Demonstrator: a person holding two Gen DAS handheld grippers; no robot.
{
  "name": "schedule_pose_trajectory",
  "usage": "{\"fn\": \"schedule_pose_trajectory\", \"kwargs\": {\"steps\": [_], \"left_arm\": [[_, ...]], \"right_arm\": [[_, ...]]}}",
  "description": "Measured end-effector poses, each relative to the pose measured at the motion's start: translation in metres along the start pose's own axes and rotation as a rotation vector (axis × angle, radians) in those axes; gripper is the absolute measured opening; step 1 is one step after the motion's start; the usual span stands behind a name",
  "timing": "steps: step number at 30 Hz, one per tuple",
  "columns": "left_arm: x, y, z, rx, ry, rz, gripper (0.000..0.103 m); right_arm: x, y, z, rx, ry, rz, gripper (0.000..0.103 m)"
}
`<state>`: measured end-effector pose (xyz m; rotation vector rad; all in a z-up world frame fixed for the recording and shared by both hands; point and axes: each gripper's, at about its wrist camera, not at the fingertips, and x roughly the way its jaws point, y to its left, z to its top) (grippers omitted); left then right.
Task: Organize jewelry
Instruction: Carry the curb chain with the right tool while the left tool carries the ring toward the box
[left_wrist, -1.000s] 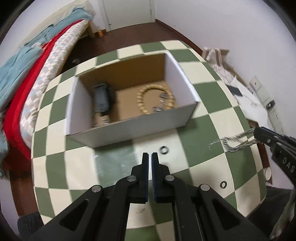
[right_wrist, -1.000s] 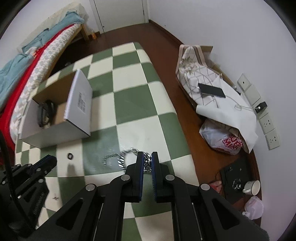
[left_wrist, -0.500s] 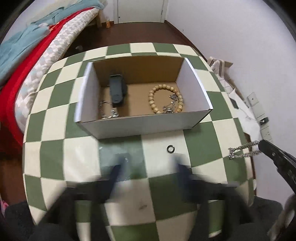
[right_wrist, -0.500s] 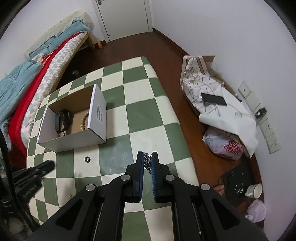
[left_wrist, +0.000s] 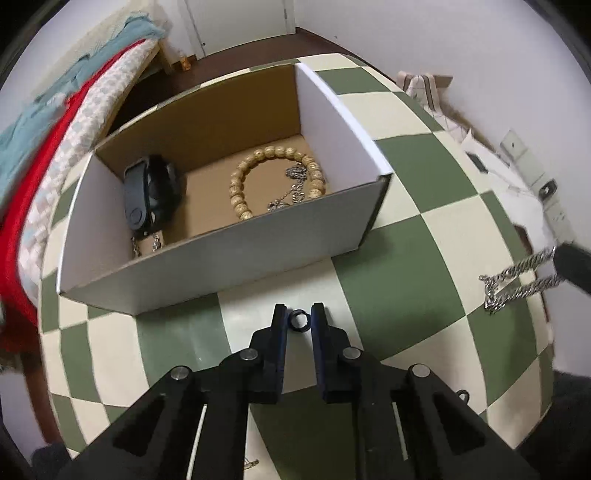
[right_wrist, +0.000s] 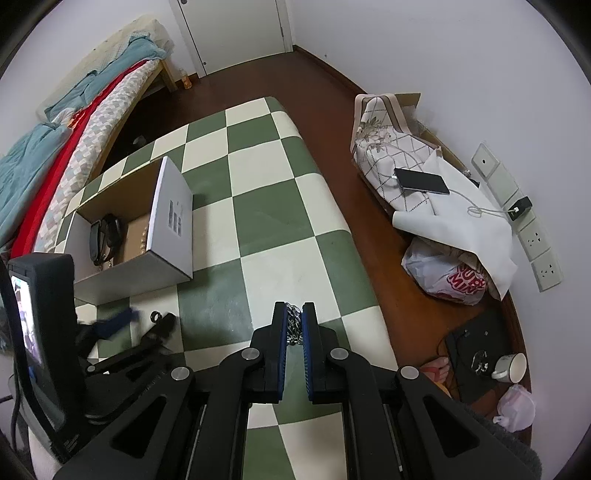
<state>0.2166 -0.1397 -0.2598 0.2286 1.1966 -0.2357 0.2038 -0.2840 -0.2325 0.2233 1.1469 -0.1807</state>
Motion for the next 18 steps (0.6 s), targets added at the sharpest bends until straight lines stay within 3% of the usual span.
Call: {"fn": "schedule_pose_trajectory", "kwargs": {"steps": [9, 18], "left_arm": [[-0.005, 0.003, -0.002, -0.022, -0.009, -0.012, 0.010], [-0.071, 0.031, 0.000, -0.063, -0.108, -0.026, 0.010]], "right_arm": [[-0.013, 0.010, 0.005, -0.021, -0.027, 0.010, 0.008], [-0.057, 0.024, 0.014, -0.070, -0.079, 0.064, 0.008]]}}
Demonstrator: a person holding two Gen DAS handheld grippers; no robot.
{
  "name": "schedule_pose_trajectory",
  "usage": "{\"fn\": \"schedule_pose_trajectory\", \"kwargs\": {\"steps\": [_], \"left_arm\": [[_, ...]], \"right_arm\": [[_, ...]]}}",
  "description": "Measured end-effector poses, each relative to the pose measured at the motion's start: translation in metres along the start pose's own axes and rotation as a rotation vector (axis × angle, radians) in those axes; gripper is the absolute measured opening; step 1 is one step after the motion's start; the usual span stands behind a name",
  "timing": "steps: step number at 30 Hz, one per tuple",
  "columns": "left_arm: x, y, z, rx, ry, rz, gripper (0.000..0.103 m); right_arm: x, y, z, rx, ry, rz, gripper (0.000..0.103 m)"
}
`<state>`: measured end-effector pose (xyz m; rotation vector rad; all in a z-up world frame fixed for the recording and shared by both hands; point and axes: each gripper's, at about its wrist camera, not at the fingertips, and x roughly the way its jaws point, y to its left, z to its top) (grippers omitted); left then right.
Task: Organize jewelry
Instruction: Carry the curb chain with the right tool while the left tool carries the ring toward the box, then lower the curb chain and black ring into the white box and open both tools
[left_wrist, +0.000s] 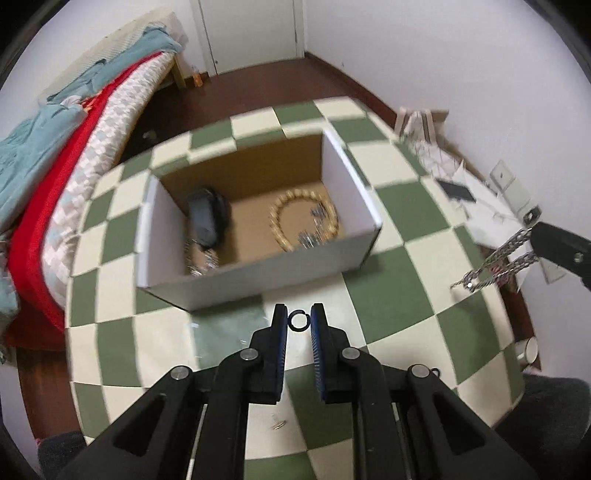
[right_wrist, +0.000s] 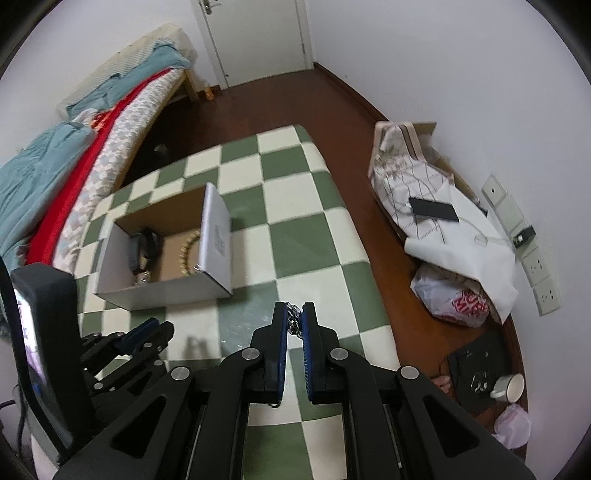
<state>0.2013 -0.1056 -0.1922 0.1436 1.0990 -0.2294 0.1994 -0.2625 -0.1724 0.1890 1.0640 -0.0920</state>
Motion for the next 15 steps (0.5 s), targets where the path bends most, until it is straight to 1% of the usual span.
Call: {"fn": "schedule_pose_trajectory", "kwargs": {"steps": [5, 8, 12, 15], "left_arm": [[-0.041, 0.033, 0.024, -0.049, -0.074, 0.005, 0.010], [-0.057, 0.059, 0.043, -0.089, -0.100, 0.001, 0.010], [-0.054, 0.092, 0.070, -0.138, -0.092, -0.011, 0.010], [-0.039, 0.111, 0.084, -0.163, -0.054, -0.030, 0.010]], "right_arm": [[-0.035, 0.022, 0.022, -0.038, -0.057, 0.062, 0.008], [-0.051, 0.041, 0.040, -0.067, -0.091, 0.112, 0.008], [-0.054, 0.069, 0.066, -0.096, -0.101, 0.172, 0.008], [-0.038, 0.086, 0.084, -0.101, -0.076, 0.216, 0.008]]}}
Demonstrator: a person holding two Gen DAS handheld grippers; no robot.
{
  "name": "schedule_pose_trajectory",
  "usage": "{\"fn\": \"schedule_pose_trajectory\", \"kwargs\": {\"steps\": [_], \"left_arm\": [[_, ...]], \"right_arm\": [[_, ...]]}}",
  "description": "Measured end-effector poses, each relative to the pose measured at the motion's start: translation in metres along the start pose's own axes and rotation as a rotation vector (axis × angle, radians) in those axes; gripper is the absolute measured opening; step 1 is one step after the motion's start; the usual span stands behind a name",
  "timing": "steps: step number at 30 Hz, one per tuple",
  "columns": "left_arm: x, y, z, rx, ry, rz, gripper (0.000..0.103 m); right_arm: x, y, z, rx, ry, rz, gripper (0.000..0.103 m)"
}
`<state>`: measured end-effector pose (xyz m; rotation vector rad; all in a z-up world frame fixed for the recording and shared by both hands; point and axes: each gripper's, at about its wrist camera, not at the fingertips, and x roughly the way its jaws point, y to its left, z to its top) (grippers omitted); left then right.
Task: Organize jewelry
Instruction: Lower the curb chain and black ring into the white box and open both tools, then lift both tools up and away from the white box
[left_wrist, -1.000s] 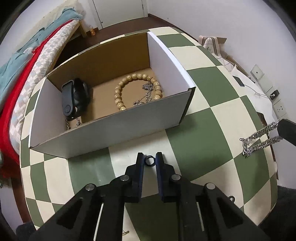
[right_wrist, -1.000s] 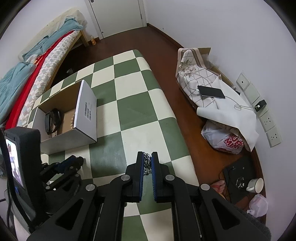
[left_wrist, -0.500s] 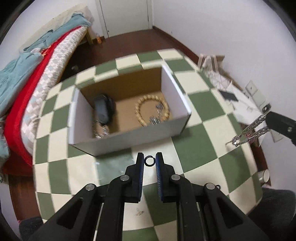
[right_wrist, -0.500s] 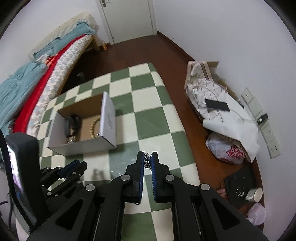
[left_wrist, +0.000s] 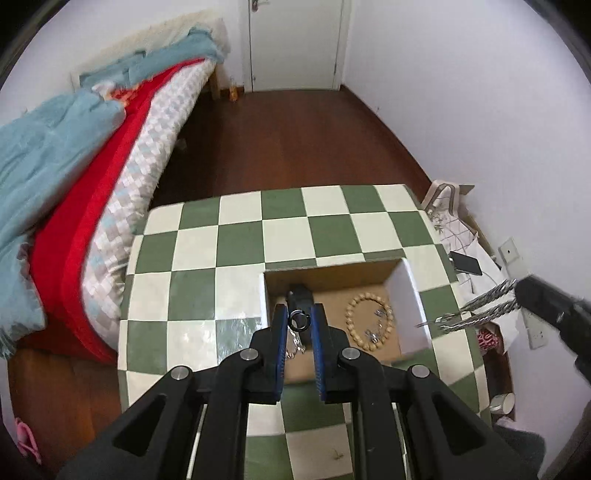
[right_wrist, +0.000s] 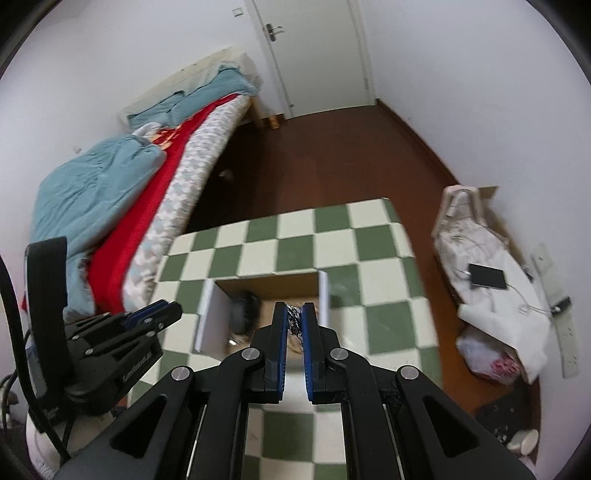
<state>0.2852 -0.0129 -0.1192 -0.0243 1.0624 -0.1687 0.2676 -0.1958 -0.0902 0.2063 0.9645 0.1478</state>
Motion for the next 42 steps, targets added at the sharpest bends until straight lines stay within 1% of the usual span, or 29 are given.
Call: {"fn": "schedule_pose_trajectory", "kwargs": {"steps": [3, 7, 8, 10, 14, 16, 18, 19, 20, 21, 22, 23, 24, 25, 26, 27, 28, 30, 31, 32, 34, 35, 38, 42], "left_arm": [[0.025, 0.013, 0.014, -0.020, 0.064, -0.009, 0.010], [0.053, 0.020, 0.024, -0.045, 0.140, -0.046, 0.010], [0.060, 0.022, 0.025, -0.059, 0.166, -0.065, 0.010], [0.070, 0.023, 0.028, -0.078, 0.192, -0.093, 0.010], [0.083, 0.024, 0.032, -0.140, 0.240, -0.198, 0.010], [0.088, 0.022, 0.034, -0.162, 0.266, -0.227, 0.011], [0.090, 0.021, 0.036, -0.175, 0.272, -0.242, 0.013], [0.089, 0.020, 0.036, -0.167, 0.268, -0.230, 0.019], [0.088, 0.019, 0.037, -0.156, 0.263, -0.200, 0.027], [0.086, 0.019, 0.038, -0.152, 0.252, -0.178, 0.056], [0.084, 0.020, 0.039, -0.148, 0.241, -0.156, 0.088], [0.082, 0.021, 0.039, -0.142, 0.228, -0.127, 0.093], [0.080, 0.023, 0.040, -0.138, 0.215, -0.101, 0.093], [0.078, 0.024, 0.040, -0.131, 0.203, -0.072, 0.093], [0.077, 0.027, 0.039, -0.126, 0.199, -0.041, 0.095], [0.075, 0.029, 0.038, -0.121, 0.194, -0.011, 0.100], [0.074, 0.031, 0.037, -0.117, 0.187, 0.012, 0.102], [0.069, 0.034, 0.033, -0.103, 0.162, 0.079, 0.102], [0.066, 0.035, 0.031, -0.096, 0.149, 0.102, 0.102], [0.061, 0.035, 0.028, -0.090, 0.132, 0.134, 0.102], [0.052, 0.036, 0.021, -0.069, 0.093, 0.202, 0.102], [0.048, 0.036, 0.018, -0.066, 0.080, 0.216, 0.102], [0.034, 0.036, 0.006, -0.058, 0.041, 0.257, 0.102], [0.014, 0.033, -0.010, -0.056, 0.005, 0.276, 0.102]], "right_arm": [[0.030, 0.006, 0.015, 0.010, 0.051, 0.035, 0.008], [0.069, 0.008, 0.025, 0.017, 0.114, 0.046, 0.008], [0.080, 0.009, 0.027, 0.018, 0.135, 0.047, 0.008], [0.096, 0.008, 0.028, 0.028, 0.163, 0.053, 0.008], [0.118, 0.005, 0.032, 0.055, 0.209, 0.091, 0.008], [0.126, 0.004, 0.034, 0.076, 0.229, 0.124, 0.008], [0.136, 0.000, 0.034, 0.113, 0.282, 0.177, 0.008], [0.141, -0.006, 0.033, 0.153, 0.314, 0.204, 0.009], [0.145, -0.009, 0.031, 0.165, 0.334, 0.207, 0.009], [0.148, -0.010, 0.029, 0.169, 0.350, 0.191, 0.009], [0.149, -0.012, 0.028, 0.172, 0.360, 0.178, 0.014], [0.150, -0.014, 0.026, 0.170, 0.363, 0.166, 0.033], [0.150, -0.015, 0.025, 0.162, 0.364, 0.143, 0.046], [0.148, -0.016, 0.024, 0.151, 0.357, 0.105, 0.065], [0.146, -0.017, 0.024, 0.140, 0.352, 0.080, 0.073], [0.145, -0.017, 0.023, 0.123, 0.349, 0.048, 0.073], [0.143, -0.016, 0.021, 0.101, 0.344, 0.007, 0.074], [0.140, -0.016, 0.019, 0.070, 0.347, -0.056, 0.087], [0.138, -0.014, 0.017, 0.037, 0.338, -0.109, 0.095], [0.137, -0.012, 0.014, 0.008, 0.330, -0.148, 0.097], [0.134, -0.010, 0.009, -0.038, 0.323, -0.227, 0.098], [0.132, -0.009, 0.005, -0.051, 0.318, -0.245, 0.100], [0.123, -0.007, -0.003, -0.063, 0.300, -0.274, 0.103], [0.105, -0.001, -0.013, -0.070, 0.266, -0.289, 0.103]]}}
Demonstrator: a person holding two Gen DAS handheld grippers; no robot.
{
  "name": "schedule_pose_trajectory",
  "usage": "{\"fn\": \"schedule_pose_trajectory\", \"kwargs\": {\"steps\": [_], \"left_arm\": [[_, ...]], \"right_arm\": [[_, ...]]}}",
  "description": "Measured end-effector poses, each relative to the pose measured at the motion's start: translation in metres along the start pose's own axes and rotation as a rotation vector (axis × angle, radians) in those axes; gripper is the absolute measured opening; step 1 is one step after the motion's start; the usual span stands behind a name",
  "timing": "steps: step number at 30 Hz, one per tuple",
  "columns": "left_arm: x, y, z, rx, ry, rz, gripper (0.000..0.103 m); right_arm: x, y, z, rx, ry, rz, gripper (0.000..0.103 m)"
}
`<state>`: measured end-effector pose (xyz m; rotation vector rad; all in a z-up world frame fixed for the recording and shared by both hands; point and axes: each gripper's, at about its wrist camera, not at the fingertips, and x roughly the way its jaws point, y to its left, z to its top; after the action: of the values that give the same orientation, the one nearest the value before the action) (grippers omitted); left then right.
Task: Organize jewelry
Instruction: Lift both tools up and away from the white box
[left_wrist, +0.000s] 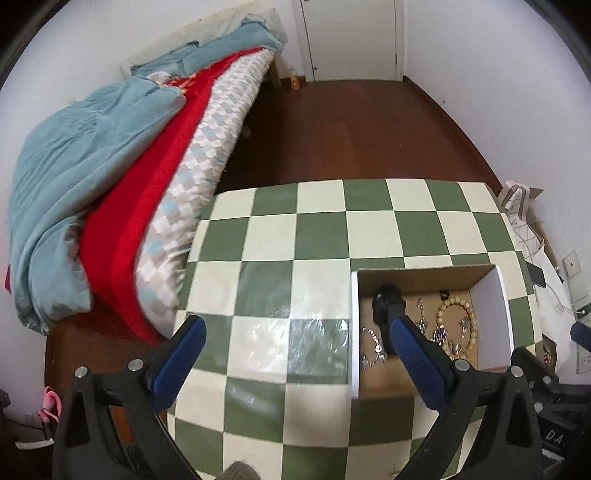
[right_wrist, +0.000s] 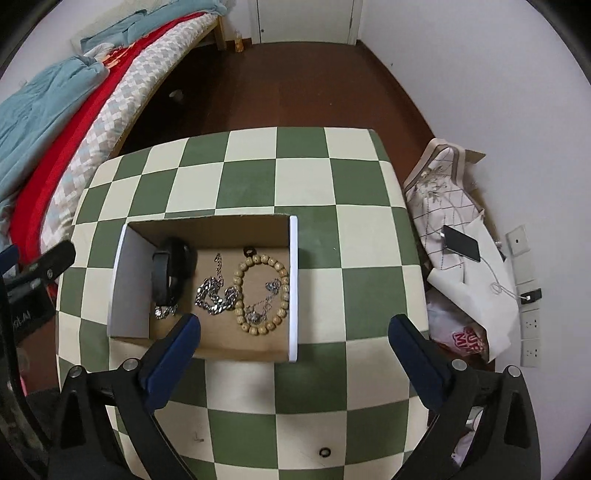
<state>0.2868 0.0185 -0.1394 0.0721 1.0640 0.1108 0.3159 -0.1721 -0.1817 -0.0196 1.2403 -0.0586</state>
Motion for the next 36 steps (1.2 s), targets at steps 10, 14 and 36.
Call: {"fn": "schedule_pose_trajectory", "kwargs": {"steps": [10, 14, 36], "left_arm": [[-0.064, 0.010, -0.034, -0.014, -0.110, 0.003, 0.102], [-0.089, 0.014, -0.046, -0.014, -0.155, 0.002, 0.102], [-0.109, 0.008, -0.123, 0.048, -0.224, 0.161, 0.102]], "right_arm": [[-0.067, 0.007, -0.036, -0.008, -0.127, -0.007, 0.103], [-0.094, 0.009, -0.050, -0.009, -0.184, -0.015, 0.103], [-0.115, -0.032, -0.146, 0.133, -0.174, 0.011, 0.094]]}}
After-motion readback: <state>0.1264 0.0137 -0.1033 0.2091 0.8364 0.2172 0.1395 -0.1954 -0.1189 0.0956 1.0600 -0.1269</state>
